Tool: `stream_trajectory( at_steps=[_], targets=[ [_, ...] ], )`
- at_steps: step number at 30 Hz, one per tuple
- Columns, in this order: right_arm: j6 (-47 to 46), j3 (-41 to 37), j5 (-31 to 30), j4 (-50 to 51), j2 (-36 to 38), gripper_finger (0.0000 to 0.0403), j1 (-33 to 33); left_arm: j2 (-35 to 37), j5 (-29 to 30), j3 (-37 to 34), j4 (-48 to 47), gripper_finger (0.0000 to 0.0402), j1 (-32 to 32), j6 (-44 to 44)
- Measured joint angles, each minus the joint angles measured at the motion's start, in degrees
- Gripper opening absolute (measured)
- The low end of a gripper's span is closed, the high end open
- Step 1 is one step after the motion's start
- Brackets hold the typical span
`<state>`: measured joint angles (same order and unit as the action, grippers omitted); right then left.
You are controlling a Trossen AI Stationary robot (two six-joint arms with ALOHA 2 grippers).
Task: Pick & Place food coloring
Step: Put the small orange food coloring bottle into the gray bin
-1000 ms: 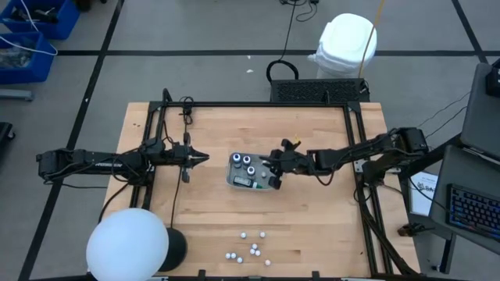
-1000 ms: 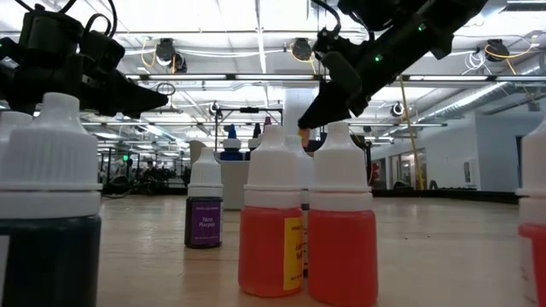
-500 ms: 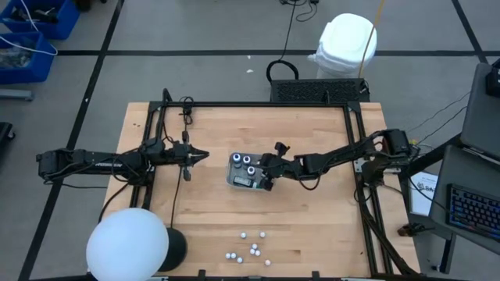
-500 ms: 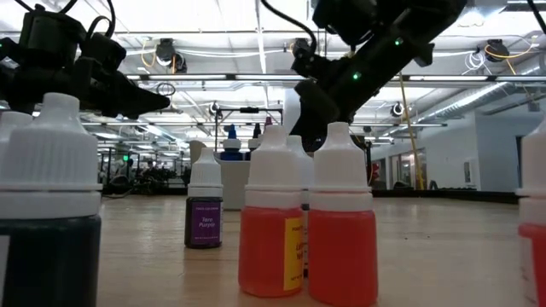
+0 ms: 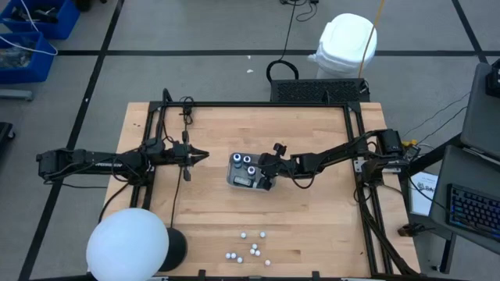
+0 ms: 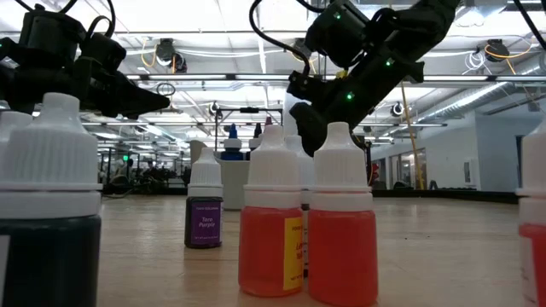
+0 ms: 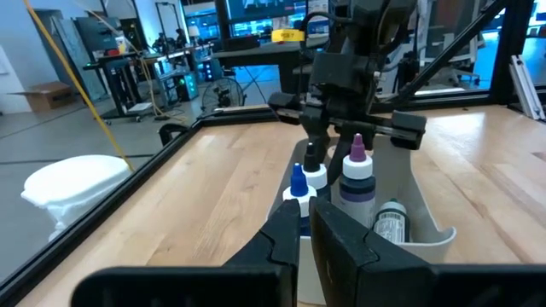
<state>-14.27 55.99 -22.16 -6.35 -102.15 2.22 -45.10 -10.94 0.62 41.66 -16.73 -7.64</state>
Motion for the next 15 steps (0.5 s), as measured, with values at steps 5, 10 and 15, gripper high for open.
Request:
stream_trajectory(
  at_steps=[5,10,15],
  targets=[
    [0.0,0.0,1.8,-0.1,0.0,0.0057,-0.2,0.0,0.1,0.0,0.0,0.0035,0.0,0.0],
    [-1.1,0.0,3.3,0.1,0.0,0.0061,-0.5,0.0,0.1,0.0,0.0,0.0035,0.0,0.0],
    [-1.1,0.0,4.7,0.1,0.0,0.0061,-1.0,0.0,0.1,0.0,0.1,0.0035,0.0,0.0]
  ],
)
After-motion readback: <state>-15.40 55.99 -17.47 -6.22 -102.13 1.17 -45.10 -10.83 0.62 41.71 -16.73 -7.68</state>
